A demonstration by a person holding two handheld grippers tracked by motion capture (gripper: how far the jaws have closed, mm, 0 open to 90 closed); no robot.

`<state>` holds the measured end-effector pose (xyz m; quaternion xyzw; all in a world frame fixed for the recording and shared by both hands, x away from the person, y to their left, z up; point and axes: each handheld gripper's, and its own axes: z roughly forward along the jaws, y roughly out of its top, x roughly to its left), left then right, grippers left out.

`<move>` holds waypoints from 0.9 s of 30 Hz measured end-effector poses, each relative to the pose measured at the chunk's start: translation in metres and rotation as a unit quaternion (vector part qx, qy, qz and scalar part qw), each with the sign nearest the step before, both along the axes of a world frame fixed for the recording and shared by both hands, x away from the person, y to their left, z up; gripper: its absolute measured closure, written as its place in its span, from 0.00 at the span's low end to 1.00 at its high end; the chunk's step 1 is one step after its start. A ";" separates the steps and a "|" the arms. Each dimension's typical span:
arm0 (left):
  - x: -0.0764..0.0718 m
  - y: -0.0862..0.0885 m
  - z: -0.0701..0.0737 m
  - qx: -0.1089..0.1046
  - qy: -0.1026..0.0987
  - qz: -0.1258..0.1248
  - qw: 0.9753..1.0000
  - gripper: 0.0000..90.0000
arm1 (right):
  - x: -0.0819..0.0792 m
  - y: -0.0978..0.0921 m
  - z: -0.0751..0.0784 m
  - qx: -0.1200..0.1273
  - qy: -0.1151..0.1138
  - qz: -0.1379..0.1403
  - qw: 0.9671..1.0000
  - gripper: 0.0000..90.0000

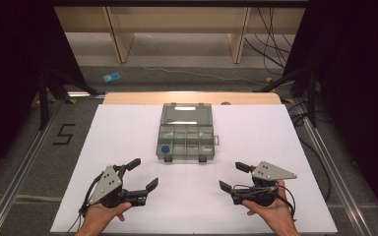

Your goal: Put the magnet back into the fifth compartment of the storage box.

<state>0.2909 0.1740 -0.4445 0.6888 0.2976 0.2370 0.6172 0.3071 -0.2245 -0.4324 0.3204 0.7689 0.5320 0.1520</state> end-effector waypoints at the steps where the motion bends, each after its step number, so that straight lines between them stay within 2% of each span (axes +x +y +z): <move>1: 0.000 0.000 0.000 0.000 0.000 0.000 1.000 0.18 | -0.001 -0.001 0.000 0.000 0.001 -0.003 1.000 0.17; 4: 0.000 0.000 0.000 0.000 0.000 0.000 1.000 0.18 | -0.004 -0.002 0.000 0.003 -0.001 -0.004 1.000 0.17; 5: 0.000 0.000 0.000 -0.001 0.001 0.001 1.000 0.18 | -0.004 -0.001 -0.001 0.007 -0.009 -0.005 1.000 0.17; 6: 0.000 0.000 0.000 -0.001 0.001 0.001 1.000 0.18 | -0.004 -0.002 0.000 -0.001 -0.009 -0.006 1.000 0.17; 10: 0.000 0.000 0.000 -0.002 0.002 0.002 1.000 0.18 | -0.007 -0.005 -0.001 -0.002 -0.005 -0.005 1.000 0.17; 12: 0.000 0.000 0.000 0.000 0.001 0.001 1.000 0.18 | -0.008 -0.004 -0.002 0.009 -0.010 -0.006 1.000 0.17; 14: 0.000 0.000 0.000 0.000 0.001 0.001 1.000 0.18 | -0.009 -0.006 0.000 -0.001 -0.007 -0.007 1.000 0.17; 16: 0.000 0.000 0.000 0.000 0.001 0.001 1.000 0.18 | -0.008 -0.005 -0.001 0.007 -0.013 -0.007 1.000 0.18; 22: 0.000 0.000 0.000 0.000 0.001 0.000 1.000 0.18 | -0.008 -0.006 0.000 -0.002 -0.011 -0.008 1.000 0.17; 27: 0.000 0.000 0.000 0.000 0.000 0.000 1.000 0.18 | -0.008 -0.006 0.000 0.000 -0.012 -0.008 1.000 0.18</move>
